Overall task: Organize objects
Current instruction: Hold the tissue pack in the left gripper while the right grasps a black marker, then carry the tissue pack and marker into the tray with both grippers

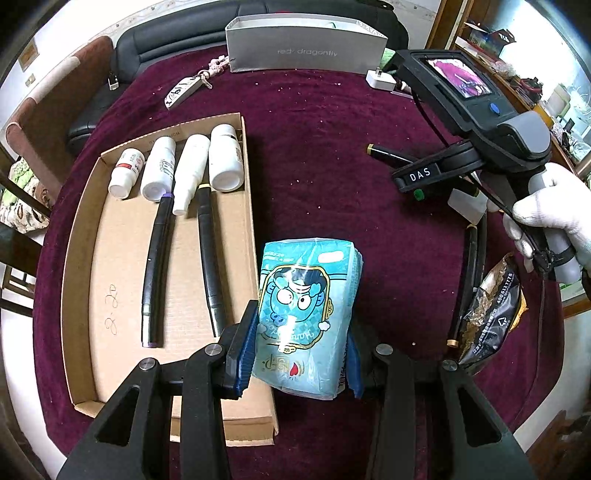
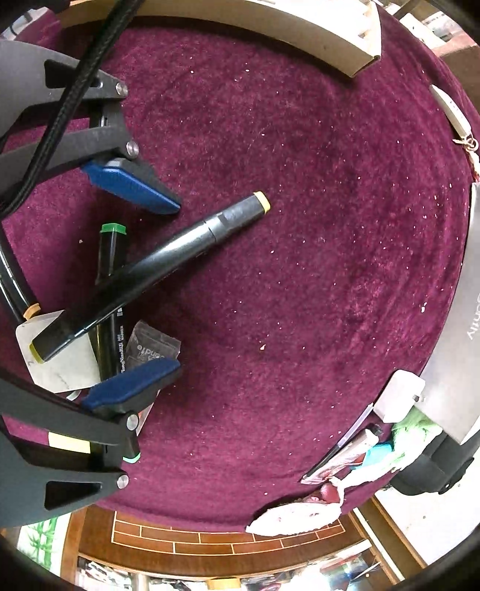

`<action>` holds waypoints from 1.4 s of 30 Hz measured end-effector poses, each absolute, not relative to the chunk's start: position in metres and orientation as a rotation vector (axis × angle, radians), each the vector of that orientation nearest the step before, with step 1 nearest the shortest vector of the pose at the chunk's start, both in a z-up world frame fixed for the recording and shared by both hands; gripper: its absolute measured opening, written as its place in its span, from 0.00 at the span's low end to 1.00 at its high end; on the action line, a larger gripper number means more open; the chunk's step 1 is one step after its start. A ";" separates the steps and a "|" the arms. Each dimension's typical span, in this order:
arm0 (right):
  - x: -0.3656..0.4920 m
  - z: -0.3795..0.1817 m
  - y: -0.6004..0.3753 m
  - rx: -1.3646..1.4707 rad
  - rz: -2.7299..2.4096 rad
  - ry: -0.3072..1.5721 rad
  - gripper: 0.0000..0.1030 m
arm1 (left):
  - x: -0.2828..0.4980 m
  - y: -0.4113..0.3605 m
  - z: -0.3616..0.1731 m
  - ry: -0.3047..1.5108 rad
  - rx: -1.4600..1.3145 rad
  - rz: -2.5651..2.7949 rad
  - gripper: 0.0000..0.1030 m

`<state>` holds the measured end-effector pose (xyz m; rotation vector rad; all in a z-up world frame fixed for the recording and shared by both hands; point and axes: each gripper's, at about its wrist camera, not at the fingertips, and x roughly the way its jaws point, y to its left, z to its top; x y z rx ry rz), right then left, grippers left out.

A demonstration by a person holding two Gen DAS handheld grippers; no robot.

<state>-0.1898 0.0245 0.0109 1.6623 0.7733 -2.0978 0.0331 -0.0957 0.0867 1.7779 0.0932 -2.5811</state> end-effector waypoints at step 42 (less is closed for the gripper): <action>-0.149 0.087 0.094 1.655 -2.065 0.324 0.12 | 0.047 -0.081 0.097 0.135 1.803 -2.689 0.34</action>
